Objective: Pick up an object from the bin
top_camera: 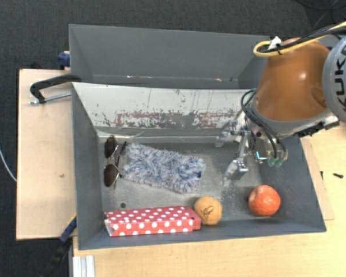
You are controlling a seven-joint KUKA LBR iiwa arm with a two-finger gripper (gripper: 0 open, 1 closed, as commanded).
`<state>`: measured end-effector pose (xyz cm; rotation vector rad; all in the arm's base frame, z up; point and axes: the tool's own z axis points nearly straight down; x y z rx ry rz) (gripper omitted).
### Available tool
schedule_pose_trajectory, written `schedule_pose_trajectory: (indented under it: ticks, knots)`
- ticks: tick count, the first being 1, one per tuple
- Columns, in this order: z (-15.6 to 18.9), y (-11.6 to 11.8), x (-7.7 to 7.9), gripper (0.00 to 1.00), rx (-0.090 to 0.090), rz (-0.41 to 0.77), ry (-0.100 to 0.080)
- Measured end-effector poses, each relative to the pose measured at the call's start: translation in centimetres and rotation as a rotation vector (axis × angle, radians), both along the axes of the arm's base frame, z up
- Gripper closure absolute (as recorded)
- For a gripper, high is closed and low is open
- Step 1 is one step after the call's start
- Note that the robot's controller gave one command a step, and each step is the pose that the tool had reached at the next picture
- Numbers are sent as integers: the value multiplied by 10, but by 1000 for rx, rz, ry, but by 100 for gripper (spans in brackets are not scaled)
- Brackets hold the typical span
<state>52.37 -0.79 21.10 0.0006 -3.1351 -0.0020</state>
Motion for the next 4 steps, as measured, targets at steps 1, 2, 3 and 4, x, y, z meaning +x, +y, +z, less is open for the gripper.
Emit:
schedule_pose_trajectory:
  ticks: [1, 2, 3, 4]
  knots:
    - [4, 0, 2, 0, 0, 0, -8]
    - [-35, 20, 14, 0, -2, 135, -19]
    - [-119, 64, 13, 100, 2, 215, -12]
    - [-117, 64, 12, 100, 2, 214, -10]
